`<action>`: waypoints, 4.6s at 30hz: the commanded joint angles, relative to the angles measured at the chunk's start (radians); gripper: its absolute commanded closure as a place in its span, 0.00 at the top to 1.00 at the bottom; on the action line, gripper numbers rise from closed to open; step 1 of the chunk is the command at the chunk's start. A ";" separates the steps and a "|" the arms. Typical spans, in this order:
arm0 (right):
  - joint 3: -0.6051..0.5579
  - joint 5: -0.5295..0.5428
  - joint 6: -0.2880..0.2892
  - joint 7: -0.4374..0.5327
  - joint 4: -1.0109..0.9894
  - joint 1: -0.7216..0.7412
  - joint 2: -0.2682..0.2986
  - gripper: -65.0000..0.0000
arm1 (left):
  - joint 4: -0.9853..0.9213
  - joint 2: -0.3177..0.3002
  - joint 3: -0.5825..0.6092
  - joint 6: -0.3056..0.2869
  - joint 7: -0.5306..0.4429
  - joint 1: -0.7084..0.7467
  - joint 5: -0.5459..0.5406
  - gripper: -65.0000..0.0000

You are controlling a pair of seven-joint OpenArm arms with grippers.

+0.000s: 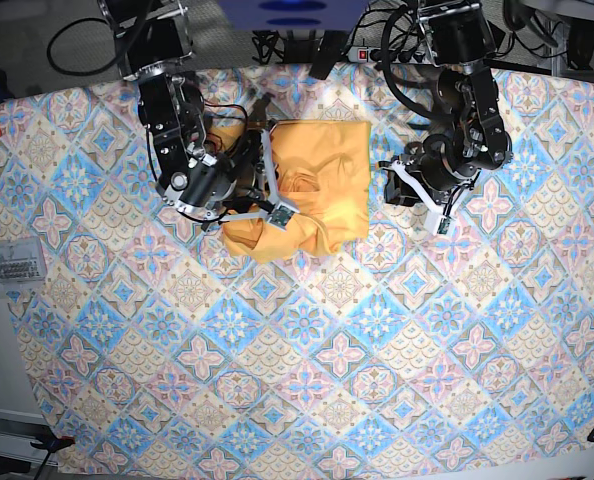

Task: Fold the T-shirt properly
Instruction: 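Pinch and smooth the bundle's loose fabric with the right gripper, then grasp the bundle's edge with the right gripper and lift it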

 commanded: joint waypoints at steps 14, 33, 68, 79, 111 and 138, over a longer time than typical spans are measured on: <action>-0.211 0.011 0.002 -0.062 0.045 0.028 0.033 0.15 | 0.012 0.001 0.001 -0.005 -0.013 -0.010 -0.012 0.21; 0.100 -0.154 0.002 -0.062 0.095 -0.024 0.107 0.15 | 0.011 -0.004 -0.002 -0.005 -0.013 -0.007 -0.012 0.21; -0.090 -0.150 0.002 -0.062 0.023 -0.031 -0.061 0.15 | -0.021 0.018 0.001 -0.005 -0.016 -0.010 -0.012 0.21; -0.067 -0.252 0.002 -0.062 0.025 -0.044 -0.051 0.15 | -0.034 0.015 0.001 -0.005 -0.081 -0.010 -0.012 0.21; -0.066 -0.143 0.002 0.296 -0.344 0.160 -0.205 0.15 | 0.068 0.003 -0.005 -0.005 -0.074 -0.004 -0.011 0.21; 0.060 -0.140 0.002 0.292 0.043 0.035 -0.064 0.15 | 0.065 0.009 0.001 -0.005 -0.076 -0.005 -0.009 0.21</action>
